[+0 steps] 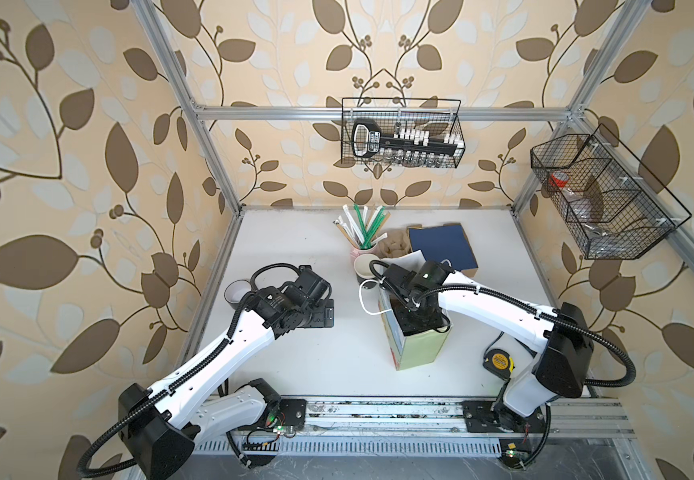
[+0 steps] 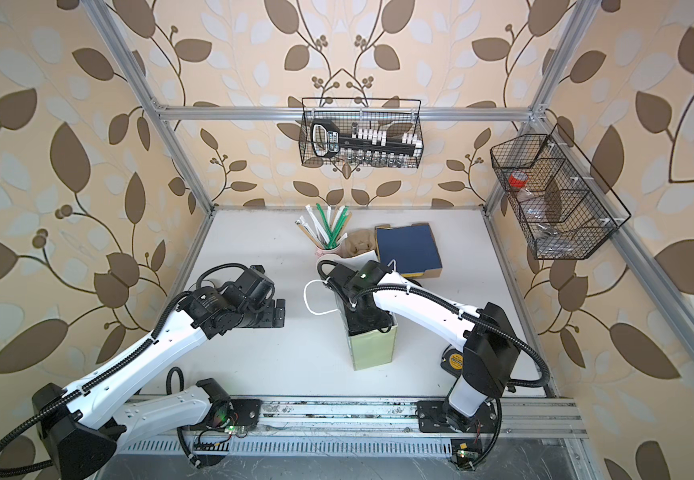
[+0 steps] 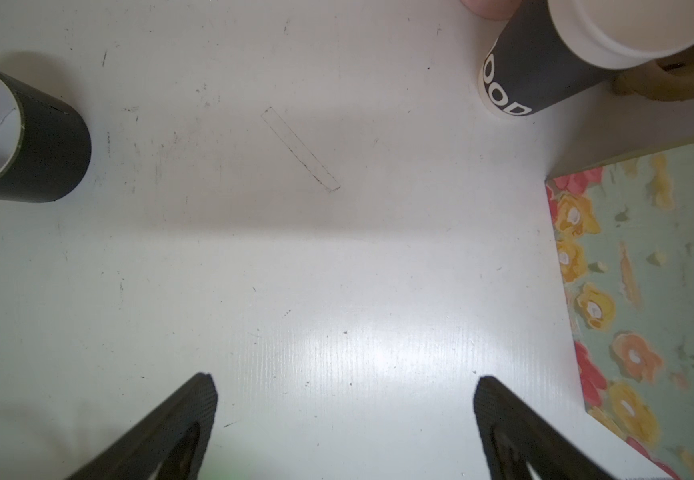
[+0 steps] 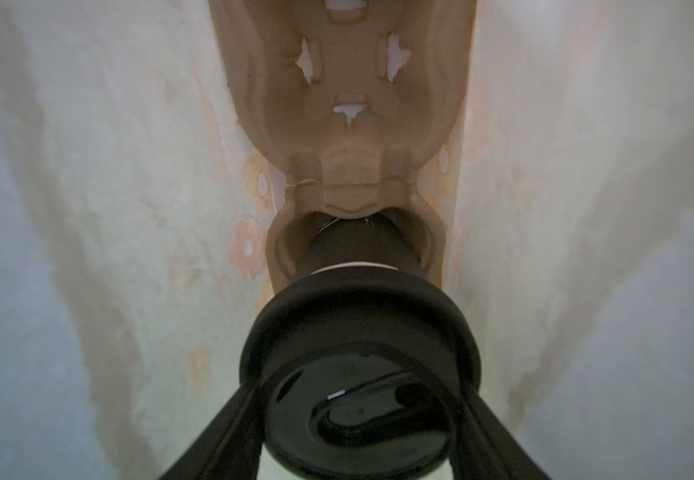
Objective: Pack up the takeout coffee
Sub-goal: 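Push the black tumbler down into the beige carrier cup slot, then open the right gripper and lift it off the tumbler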
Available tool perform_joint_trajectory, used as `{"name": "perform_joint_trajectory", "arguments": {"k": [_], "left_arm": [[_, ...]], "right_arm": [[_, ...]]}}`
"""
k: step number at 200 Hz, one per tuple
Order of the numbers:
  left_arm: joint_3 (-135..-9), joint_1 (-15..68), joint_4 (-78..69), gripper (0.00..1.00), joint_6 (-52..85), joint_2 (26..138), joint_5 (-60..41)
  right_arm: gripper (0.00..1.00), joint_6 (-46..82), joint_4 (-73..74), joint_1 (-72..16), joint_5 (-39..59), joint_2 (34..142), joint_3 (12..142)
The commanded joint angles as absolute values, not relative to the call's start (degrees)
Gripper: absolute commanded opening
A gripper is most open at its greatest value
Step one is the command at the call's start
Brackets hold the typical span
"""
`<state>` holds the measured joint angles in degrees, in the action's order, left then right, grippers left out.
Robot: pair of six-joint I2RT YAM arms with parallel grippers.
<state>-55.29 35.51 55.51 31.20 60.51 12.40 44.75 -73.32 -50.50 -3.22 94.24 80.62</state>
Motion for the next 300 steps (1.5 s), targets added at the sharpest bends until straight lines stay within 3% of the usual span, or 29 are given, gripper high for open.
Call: {"name": "perform_joint_trajectory", "arguments": {"k": [1, 104, 156, 163, 300], "left_arm": [[-56.07, 34.80, 56.17, 0.99, 30.15, 60.73, 13.27], [-56.16, 34.76, 56.16, 0.99, 29.97, 61.31, 13.01], [-56.16, 34.74, 56.16, 0.99, 29.95, 61.61, 12.92], [-56.16, 34.74, 56.16, 0.99, 29.86, 61.62, 12.85], [-56.16, 34.73, 56.07, 0.99, 29.79, 62.27, 12.48]], "right_arm": [[0.66, 44.77, -76.10, -50.85, -5.03, 95.01, 82.95], [0.88, 43.96, -76.63, -50.80, -5.09, 94.66, 85.91], [0.94, 44.08, -77.12, -50.76, -5.44, 94.26, 86.30], [1.00, 44.28, -77.44, -50.80, -5.64, 94.18, 86.54], [1.00, 42.88, -81.94, -50.44, -9.71, 95.58, 91.76]]}}
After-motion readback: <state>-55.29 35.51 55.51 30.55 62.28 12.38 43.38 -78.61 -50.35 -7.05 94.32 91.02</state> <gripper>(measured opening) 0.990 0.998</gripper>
